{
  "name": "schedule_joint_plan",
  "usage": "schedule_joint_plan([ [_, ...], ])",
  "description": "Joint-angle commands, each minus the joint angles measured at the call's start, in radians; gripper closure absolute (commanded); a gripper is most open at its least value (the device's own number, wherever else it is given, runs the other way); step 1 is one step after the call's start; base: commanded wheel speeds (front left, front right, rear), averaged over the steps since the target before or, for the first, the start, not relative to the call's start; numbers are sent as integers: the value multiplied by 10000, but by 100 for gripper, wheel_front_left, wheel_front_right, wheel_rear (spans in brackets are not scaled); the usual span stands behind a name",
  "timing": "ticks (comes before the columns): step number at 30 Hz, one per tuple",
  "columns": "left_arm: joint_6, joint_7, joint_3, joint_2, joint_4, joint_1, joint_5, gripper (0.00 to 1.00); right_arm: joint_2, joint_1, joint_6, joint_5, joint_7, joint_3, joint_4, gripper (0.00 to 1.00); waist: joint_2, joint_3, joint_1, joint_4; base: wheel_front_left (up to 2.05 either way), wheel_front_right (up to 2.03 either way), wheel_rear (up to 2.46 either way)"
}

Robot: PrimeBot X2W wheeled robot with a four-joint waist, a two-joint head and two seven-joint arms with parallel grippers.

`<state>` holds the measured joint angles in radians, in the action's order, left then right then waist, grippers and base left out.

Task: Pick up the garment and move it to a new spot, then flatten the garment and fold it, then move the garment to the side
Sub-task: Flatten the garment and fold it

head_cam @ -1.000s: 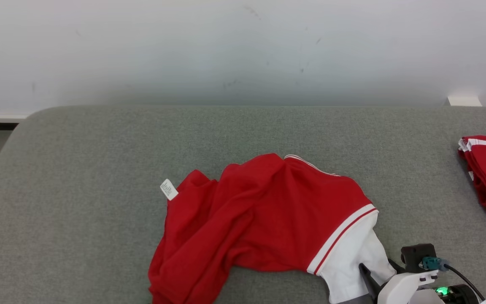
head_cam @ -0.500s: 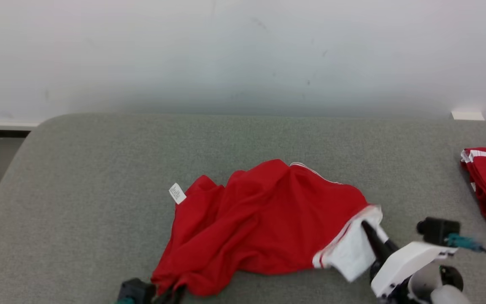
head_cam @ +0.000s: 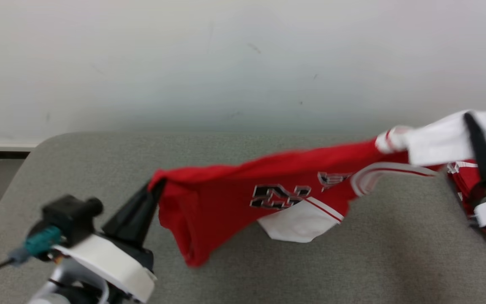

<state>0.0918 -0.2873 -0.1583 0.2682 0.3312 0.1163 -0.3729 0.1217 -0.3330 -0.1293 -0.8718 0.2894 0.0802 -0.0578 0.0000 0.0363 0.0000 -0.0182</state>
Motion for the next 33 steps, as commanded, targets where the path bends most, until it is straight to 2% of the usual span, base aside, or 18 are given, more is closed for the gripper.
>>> schedule_joint_plan([
  [1,21,-188,175,136,314,271,-219,100,-71,-213,-20,-91,244,385,-478,100,0,38,0,65,0,0,0],
  [9,126,-1694,654,641,2262,1695,-1794,100,-609,-1411,-20,-849,2131,2524,-3388,100,0,95,0,417,0,0,0],
  [12,37,-2178,874,722,2753,2336,-2389,100,-702,-1864,-20,-1099,2865,3053,-4148,100,0,54,0,518,0,0,0],
  [15,-11,-2493,1069,890,2797,2933,-2569,100,-714,-2234,-19,-1025,3448,3524,-4356,100,0,-65,0,619,0,0,0],
  [18,4,-2768,1006,948,2339,3313,-2782,100,-715,-2514,-19,-798,3789,3881,-3884,100,0,-297,0,681,0,0,0],
  [22,21,-2894,1034,1098,1666,3731,-2842,100,-718,-2932,-19,-609,3922,3753,-3204,100,0,-873,0,766,0,0,0],
  [26,154,-2785,743,1453,372,4768,-2229,100,-710,-3861,-19,-312,3579,2958,-1714,100,0,-1817,0,805,0,0,0],
  [29,211,-2487,431,1491,-978,6043,-1798,100,-702,-5023,-19,308,3019,2270,-349,100,0,-2647,0,795,0,0,0],
  [33,232,-1298,123,1229,-2991,8264,-882,100,-701,-7158,-19,1265,1658,1660,1730,100,0,-3737,0,741,0,0,0],
])
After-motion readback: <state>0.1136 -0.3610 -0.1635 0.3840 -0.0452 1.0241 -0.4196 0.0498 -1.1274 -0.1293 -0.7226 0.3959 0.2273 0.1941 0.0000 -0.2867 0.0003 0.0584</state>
